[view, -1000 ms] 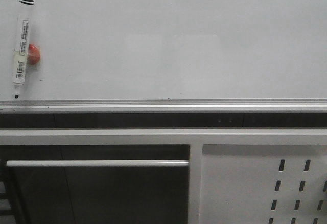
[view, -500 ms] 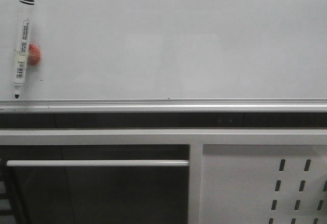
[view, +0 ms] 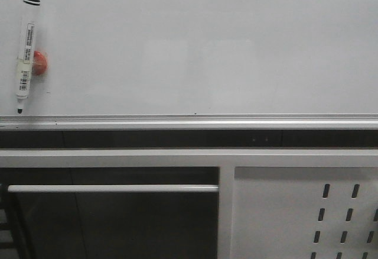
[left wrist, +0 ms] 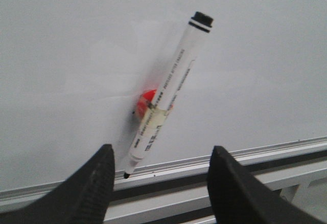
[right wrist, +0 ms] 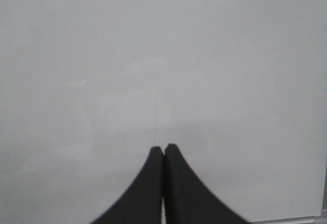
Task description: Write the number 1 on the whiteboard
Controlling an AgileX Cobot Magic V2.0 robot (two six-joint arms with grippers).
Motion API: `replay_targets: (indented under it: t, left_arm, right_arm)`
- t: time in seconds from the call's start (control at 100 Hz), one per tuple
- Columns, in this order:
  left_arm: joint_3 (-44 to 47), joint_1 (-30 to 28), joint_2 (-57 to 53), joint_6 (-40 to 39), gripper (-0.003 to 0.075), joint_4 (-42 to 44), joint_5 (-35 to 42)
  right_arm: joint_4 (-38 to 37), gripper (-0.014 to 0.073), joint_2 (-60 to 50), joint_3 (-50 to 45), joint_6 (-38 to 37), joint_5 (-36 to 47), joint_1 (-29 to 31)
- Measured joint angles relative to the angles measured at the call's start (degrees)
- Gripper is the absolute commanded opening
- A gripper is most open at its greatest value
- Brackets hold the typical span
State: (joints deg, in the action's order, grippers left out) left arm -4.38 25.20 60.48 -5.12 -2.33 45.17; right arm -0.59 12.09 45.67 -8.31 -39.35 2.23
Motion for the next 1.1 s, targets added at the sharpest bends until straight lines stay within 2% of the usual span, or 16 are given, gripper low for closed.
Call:
replay_targets:
  t: [0.12, 0.38, 0.79, 1.1]
  left_arm:
    - [0.0, 1.4, 6.6, 0.1, 0.0346, 0.9, 6.7]
    - [-0.3, 2.0, 17.9, 6.7, 0.0334, 0.7, 18.6]
    - [-0.6, 2.0, 26.0, 9.4, 0.0325, -0.3, 19.8]
    - [-0.9, 2.0, 27.1, 10.8, 0.0324, -0.7, 20.1]
  right_arm:
    - [0.0, -0.0061, 0.0, 0.0, 0.1, 0.0, 0.0]
    - [0.0, -0.0061, 0.0, 0.0, 0.1, 0.0, 0.0]
    - [0.0, -0.0061, 0.0, 0.0, 0.1, 0.0, 0.0]
    - [0.0, -0.0061, 0.0, 0.0, 0.1, 0.0, 0.0]
